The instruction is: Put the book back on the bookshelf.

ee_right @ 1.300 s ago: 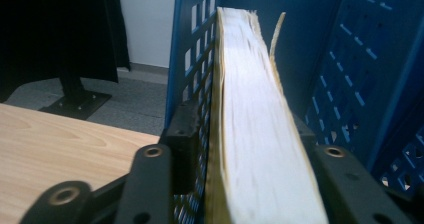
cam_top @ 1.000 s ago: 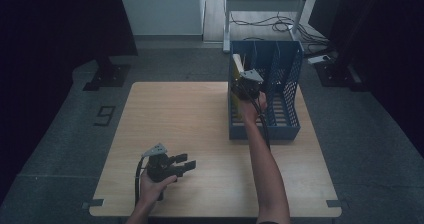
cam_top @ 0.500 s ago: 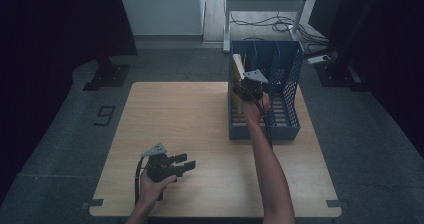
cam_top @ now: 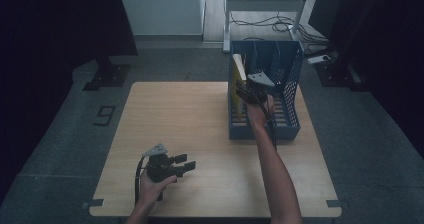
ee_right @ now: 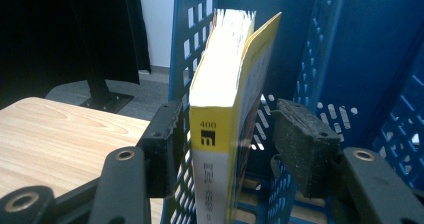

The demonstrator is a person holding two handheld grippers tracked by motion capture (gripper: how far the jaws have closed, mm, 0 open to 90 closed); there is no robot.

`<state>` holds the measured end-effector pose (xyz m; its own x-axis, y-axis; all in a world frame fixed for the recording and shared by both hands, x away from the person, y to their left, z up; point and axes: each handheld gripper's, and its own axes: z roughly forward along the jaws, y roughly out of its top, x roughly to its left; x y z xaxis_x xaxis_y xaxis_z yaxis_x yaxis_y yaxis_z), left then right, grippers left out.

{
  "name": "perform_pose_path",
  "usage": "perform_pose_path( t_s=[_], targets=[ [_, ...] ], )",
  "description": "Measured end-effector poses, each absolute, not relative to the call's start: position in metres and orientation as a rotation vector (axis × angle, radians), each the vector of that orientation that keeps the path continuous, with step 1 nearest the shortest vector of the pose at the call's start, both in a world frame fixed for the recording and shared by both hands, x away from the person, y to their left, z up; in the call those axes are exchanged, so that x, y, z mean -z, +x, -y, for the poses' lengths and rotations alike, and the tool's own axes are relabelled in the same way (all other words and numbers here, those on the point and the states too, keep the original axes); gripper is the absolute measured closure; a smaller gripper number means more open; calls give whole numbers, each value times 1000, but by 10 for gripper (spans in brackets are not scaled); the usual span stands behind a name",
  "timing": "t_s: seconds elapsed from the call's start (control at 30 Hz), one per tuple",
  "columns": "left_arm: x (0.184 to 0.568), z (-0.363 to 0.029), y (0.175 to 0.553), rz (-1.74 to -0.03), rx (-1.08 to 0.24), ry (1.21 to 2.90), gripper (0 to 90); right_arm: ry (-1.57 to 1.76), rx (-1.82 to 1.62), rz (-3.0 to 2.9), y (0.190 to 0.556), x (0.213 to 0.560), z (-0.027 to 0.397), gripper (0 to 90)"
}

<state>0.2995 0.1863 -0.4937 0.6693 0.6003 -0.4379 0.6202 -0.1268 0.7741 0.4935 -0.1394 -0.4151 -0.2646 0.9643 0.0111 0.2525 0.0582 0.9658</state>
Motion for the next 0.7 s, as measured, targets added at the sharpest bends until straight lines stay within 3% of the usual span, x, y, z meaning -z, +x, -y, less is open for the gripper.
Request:
perform_pose_path(
  t_s=[0.7],
  targets=[
    [496,-186,300,-993,11,1822,403,1272,-1384,-1661,442,417,160,453]
  ],
)
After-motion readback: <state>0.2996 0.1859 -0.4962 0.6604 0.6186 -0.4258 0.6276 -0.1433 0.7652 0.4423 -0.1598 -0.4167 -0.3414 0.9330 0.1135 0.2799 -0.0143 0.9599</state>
